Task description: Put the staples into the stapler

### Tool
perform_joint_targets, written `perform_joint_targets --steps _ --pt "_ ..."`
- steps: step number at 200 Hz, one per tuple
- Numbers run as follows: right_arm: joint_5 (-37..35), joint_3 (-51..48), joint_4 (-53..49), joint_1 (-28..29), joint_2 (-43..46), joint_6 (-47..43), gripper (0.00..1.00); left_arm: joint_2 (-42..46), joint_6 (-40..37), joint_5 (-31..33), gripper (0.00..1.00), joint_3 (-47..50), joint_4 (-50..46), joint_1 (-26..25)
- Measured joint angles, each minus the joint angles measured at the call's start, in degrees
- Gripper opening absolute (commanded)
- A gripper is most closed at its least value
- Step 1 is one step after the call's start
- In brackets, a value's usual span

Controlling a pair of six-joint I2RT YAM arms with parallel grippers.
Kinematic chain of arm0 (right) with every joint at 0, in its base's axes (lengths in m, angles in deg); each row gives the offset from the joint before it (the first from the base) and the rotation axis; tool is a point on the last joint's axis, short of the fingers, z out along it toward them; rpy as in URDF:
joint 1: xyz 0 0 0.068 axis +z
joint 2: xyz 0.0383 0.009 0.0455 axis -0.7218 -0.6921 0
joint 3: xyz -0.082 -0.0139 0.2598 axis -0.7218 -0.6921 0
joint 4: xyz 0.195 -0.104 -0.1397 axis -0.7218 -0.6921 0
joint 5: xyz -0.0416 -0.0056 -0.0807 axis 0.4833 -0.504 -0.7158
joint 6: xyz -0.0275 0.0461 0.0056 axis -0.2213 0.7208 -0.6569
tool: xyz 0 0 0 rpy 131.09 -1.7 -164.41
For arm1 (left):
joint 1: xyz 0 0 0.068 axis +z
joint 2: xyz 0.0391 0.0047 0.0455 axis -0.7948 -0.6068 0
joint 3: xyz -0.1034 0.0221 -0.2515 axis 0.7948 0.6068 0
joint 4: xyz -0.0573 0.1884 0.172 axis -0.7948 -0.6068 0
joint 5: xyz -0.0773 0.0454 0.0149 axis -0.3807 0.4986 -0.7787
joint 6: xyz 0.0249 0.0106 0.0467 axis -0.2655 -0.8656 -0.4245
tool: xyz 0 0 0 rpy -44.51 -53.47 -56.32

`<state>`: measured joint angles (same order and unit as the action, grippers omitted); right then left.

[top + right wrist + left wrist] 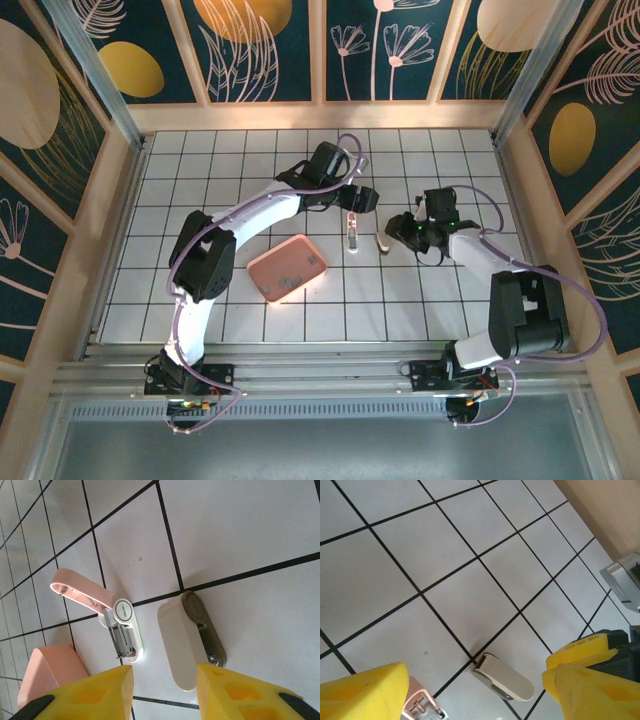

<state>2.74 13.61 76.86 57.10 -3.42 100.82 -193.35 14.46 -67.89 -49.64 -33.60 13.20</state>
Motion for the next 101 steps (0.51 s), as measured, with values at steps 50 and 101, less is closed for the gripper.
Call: perform_joint_targets --steps 50,101 --pt "0.2 -2.1 1.2 0.6 -3.4 0.0 0.30 0.0 0.0 0.0 0.77 0.0 0.0 0.6" --pt "1.1 -3.7 3.9 0.6 -5.3 0.2 0.30 0.0 0.0 0.0 0.77 0.0 -0.1 1.4"
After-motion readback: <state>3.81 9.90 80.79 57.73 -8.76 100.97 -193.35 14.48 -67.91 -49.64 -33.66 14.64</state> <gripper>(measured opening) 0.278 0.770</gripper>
